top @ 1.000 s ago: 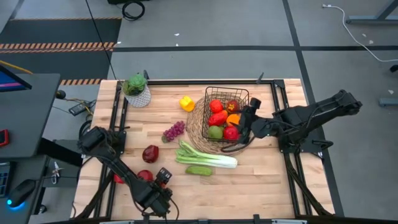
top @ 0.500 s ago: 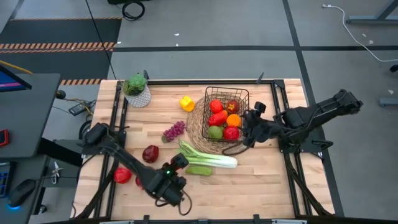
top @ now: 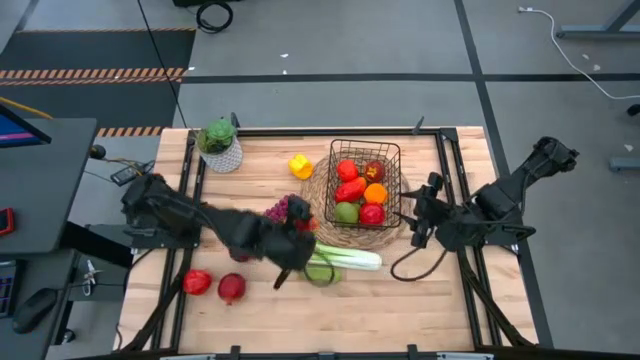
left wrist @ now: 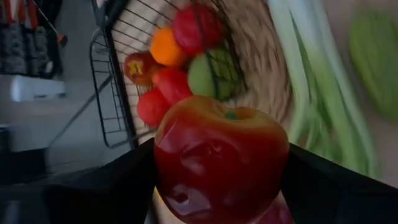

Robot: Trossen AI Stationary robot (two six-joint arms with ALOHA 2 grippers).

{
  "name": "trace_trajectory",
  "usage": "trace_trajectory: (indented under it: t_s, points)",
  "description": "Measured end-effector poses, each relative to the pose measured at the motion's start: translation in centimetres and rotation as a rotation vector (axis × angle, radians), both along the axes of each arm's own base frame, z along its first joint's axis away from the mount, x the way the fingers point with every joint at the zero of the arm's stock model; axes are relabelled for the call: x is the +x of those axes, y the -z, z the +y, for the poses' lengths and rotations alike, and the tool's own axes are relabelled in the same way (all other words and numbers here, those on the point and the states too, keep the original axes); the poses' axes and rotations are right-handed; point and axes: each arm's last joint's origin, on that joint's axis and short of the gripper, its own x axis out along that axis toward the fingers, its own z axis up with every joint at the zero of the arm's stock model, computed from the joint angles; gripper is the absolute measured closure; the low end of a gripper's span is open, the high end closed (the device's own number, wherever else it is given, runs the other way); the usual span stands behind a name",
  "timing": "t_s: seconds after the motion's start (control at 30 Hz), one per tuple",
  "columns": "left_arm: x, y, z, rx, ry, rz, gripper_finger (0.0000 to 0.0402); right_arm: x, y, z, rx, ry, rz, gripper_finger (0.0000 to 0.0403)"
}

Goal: Build produce basket
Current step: Put the bottom right apple into the wire basket

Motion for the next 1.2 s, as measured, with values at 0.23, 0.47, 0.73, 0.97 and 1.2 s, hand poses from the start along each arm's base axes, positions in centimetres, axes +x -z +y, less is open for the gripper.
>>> trace_trajectory:
  t_s: [0.23,0.47,0.73,0.97,1.2]
  points:
    - [2.0,-1.1,3.1,-0.198,0.062,-0.093,0.0108,-0.8,2.3,-0.8,0.013,-0.048,-0.021,0.0188]
    - [3.6,-1.5,6.3,-0.367,0.112,-0.157,0.0108,-4.0,3.7,-2.6,0.126,-0.007,-0.097,0.0211]
    - [5.5,-1.2,11.4,-0.484,0.198,-0.222,0.0108,-5.5,3.9,-3.9,0.216,0.020,-0.230,0.0214]
    - [6.7,-1.0,16.2,-0.635,0.305,-0.320,0.0108,-4.8,1.0,-4.1,0.214,0.034,-0.434,0.0215]
    - [7.4,-0.9,18.4,-0.790,0.392,-0.399,0.0108,-4.1,-1.2,-4.5,0.136,0.056,-0.592,0.0215]
